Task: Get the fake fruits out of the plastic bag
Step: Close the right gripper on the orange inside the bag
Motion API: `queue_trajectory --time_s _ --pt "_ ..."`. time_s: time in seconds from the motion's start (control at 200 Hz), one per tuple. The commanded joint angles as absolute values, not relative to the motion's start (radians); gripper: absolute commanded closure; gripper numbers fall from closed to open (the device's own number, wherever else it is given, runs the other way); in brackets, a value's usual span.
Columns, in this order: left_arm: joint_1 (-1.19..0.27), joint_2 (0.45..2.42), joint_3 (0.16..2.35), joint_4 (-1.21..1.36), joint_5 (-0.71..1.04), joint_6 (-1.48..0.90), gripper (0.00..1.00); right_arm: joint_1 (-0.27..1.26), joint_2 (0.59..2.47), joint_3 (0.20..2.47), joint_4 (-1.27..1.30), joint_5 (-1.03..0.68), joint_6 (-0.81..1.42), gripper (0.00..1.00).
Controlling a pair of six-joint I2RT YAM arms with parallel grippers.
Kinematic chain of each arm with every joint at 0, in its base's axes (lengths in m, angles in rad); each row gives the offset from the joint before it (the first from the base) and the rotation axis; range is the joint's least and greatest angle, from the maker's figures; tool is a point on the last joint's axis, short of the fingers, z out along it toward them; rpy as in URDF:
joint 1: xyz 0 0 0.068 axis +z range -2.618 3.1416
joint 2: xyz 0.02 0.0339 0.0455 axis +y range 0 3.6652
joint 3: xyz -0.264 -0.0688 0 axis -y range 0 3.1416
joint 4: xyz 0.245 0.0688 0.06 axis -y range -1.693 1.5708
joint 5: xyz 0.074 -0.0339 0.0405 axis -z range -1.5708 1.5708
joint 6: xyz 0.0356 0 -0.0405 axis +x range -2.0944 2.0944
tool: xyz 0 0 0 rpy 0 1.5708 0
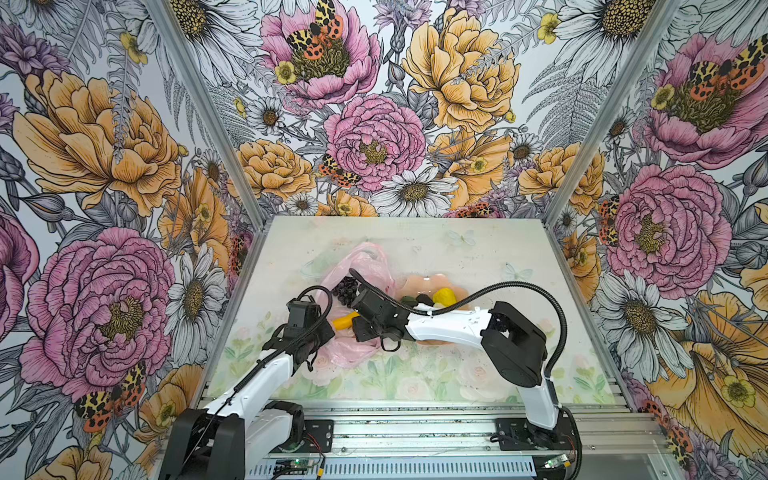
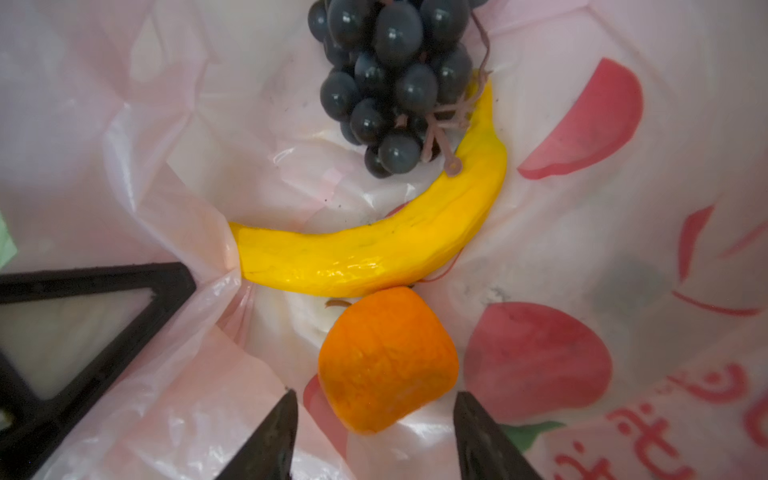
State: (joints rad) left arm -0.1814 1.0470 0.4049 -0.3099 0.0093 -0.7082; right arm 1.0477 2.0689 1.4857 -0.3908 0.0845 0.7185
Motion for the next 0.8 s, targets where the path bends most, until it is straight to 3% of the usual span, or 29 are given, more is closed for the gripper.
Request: queue_trajectory --time_s 0.0,0.355,0.796 --pt "-0.188 1.043 0.393 -0.295 0.017 -0.716 1.00 1.051 2.101 1.529 -0.409 0.126 0.734 0.38" --pt "-0.187 1.035 0.390 -0.295 0.017 -0.716 1.00 1.061 2.170 1.607 -0.417 0.129 0.709 0.31" --pt "-0.186 1.030 0.389 -0.295 0.016 -0.716 1.00 1.054 2.180 1.599 -0.451 0.177 0.688 0.33"
